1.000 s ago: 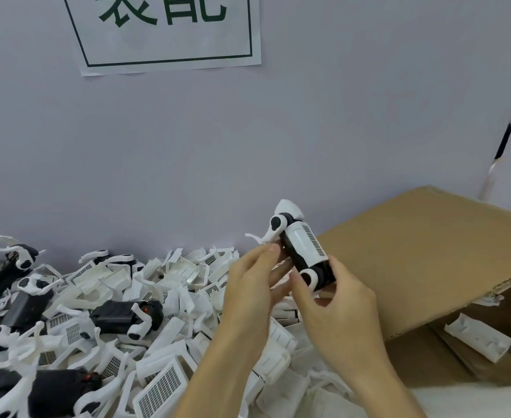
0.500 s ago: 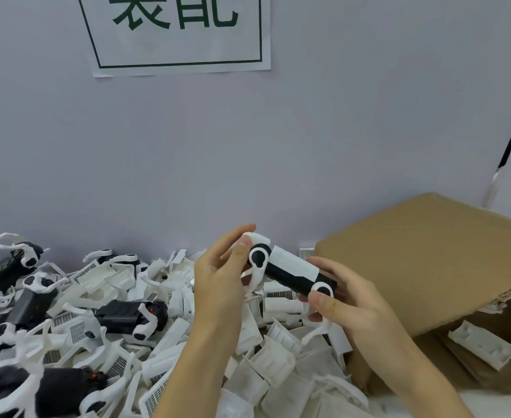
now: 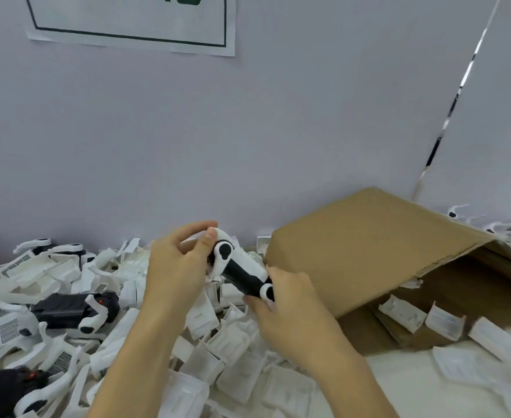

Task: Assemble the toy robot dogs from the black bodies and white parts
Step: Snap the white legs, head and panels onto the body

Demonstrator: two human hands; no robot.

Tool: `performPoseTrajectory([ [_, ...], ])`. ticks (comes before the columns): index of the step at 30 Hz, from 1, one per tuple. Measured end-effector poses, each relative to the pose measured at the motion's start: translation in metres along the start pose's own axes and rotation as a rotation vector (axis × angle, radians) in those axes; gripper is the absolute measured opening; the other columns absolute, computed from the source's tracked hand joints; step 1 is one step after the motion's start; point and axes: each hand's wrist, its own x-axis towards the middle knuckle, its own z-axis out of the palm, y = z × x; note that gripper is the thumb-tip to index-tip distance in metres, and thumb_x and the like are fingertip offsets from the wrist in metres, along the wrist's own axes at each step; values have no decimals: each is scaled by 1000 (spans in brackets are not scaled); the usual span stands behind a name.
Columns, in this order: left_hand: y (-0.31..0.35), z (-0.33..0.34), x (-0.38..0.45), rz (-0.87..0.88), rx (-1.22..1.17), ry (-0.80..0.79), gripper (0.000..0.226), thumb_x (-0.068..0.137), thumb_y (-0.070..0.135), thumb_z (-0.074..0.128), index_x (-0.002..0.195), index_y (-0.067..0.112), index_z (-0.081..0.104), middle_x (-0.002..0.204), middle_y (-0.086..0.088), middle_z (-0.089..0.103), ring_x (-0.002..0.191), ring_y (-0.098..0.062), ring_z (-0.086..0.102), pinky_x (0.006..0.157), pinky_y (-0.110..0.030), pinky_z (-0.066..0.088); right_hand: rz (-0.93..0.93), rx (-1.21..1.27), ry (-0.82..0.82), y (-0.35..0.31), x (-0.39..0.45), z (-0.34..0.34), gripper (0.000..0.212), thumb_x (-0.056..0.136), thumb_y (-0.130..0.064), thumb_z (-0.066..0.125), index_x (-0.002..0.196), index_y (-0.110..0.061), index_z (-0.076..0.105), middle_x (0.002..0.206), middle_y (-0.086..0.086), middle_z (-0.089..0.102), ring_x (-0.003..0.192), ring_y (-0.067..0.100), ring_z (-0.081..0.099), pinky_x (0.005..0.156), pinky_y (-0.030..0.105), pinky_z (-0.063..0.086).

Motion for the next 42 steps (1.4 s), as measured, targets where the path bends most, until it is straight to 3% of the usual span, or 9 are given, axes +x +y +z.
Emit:
performPoseTrajectory([
  [3,5,0,-1,32,-46,-116,20,104,31,54,106,34,74,91,16,78,80,1,71,68,-20,54,50,198,9,5,-5,0,19,93,-24,69,78,-29,58,68,-8,65,56,-3,58,46,15,41],
  [7,11,-5,-1,98,-135,-101,24,106,32,48,111,37,71,117,17,73,114,0,65,93,-30,50,292,836,155,3,2,-18,21,98,-19,64,87,-3,73,80,11,75,72,24,76,60,29,59],
  [12,15,-10,-1,94,-149,-80,24,107,22,47,109,29,70,116,11,73,115,-7,64,95,-35,51,367,1385,431,-1,34,-85,15,104,-11,49,101,-2,61,84,18,67,64,25,69,52,25,58],
  [18,17,-9,-2,71,-130,-90,27,107,17,43,109,22,70,107,3,75,105,-12,68,84,-30,53,394,1558,637,25,68,-172,30,108,-23,36,123,0,50,138,26,50,106,41,61,77,37,57],
  [22,17,-7,-4,65,-87,-120,29,107,15,43,105,19,71,98,0,77,95,-16,71,78,-32,53,423,1475,470,28,52,-157,51,108,-34,41,139,6,40,130,31,53,106,38,66,85,36,55],
  [26,14,2,-8,64,66,-192,27,104,9,48,97,17,72,86,-2,77,83,-19,71,70,-26,52,389,1191,256,7,17,-80,23,103,-10,49,104,5,66,79,18,68,64,24,71,57,25,55],
  [31,17,15,-22,87,465,-306,26,101,16,55,85,32,68,80,7,72,74,2,66,62,-10,46,360,948,-114,-12,-8,11,32,102,4,42,88,1,70,63,11,64,51,23,64,47,23,46],
  [38,36,-4,-25,-14,1186,-671,33,103,45,44,132,33,55,124,7,61,102,-15,62,91,-35,51,302,604,-264,1,-12,39,30,99,-2,51,83,-13,74,60,6,68,53,19,66,55,27,52],
  [42,44,-43,18,-159,1651,-756,40,106,33,44,144,21,46,140,-4,52,119,-26,56,88,-34,43,323,642,-238,6,-8,42,33,97,-1,54,79,-15,77,62,10,70,54,26,69,56,27,53],
])
